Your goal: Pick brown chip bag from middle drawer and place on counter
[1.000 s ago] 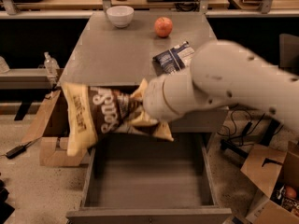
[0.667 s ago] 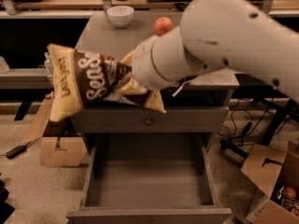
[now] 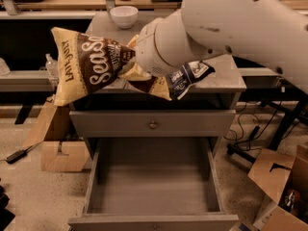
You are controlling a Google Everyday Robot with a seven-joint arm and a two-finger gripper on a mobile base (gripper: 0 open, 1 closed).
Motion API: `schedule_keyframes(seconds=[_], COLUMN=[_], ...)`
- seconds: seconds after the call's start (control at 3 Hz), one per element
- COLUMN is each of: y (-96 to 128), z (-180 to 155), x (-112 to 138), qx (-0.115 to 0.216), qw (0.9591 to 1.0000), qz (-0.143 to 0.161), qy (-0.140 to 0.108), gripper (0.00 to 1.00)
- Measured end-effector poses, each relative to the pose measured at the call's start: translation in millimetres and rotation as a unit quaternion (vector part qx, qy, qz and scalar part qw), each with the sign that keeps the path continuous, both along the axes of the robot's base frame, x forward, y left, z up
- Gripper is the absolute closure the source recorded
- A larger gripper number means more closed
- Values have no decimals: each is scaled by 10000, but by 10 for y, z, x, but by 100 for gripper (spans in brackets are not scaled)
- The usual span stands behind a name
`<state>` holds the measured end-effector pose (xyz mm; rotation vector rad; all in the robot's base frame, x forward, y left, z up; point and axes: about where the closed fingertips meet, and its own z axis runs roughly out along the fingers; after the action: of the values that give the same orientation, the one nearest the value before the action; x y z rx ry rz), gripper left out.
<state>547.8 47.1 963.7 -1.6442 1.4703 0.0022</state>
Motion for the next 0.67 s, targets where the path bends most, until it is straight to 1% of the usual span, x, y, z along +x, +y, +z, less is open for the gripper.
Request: schedule_keyframes(seconds=[0.33, 0.67], y=[-67, -282], z=[51, 108], x=[215, 805], qx=[-9, -118], qw=[9997, 9968], qz=[-227, -783], qy=[14, 121], gripper=[100, 100])
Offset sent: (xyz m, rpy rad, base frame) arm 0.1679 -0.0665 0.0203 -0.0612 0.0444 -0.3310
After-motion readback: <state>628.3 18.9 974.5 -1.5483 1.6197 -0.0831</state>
